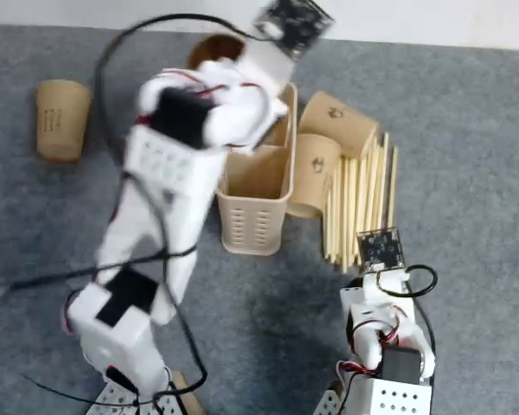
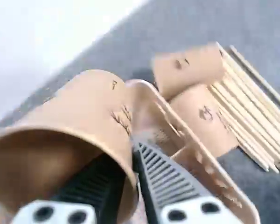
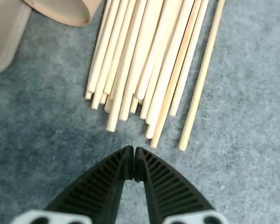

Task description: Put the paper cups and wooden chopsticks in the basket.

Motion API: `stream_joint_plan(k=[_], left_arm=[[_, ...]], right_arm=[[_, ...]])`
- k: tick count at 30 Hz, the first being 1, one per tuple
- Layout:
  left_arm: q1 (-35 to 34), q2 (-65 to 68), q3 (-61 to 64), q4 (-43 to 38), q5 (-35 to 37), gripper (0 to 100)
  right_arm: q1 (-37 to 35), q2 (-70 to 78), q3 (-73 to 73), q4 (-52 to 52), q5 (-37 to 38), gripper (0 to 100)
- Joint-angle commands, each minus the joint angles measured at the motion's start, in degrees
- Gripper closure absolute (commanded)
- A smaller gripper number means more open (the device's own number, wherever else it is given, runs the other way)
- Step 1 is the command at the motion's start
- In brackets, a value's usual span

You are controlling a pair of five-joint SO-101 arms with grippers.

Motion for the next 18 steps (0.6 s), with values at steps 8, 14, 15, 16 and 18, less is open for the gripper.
stream_joint_plan(k=[8,14,15,16,18], left_arm=[[-0.4,2.6,-1.5,-0.6,0.7,99],[0.3,-0.2,-1.5,0.4,2.8,99],[0.4,-0.3,-1.5,0.6,2.8,97],[0.4,-0.4,-1.5,1.1,2.9,94],[0.4,-0.4,-1.5,1.7,3.0,87]], right_arm=[[-0.4,-0.3,7.0,-0.9,0.4,96.4],[-0.4,-0.3,7.0,-0.9,0.4,96.4],[-0.4,-0.3,7.0,-0.9,0.4,96.4],[-0.4,-0.3,7.0,-0.9,0.4,96.4],[-0.4,-0.3,7.0,-0.9,0.4,96.4]])
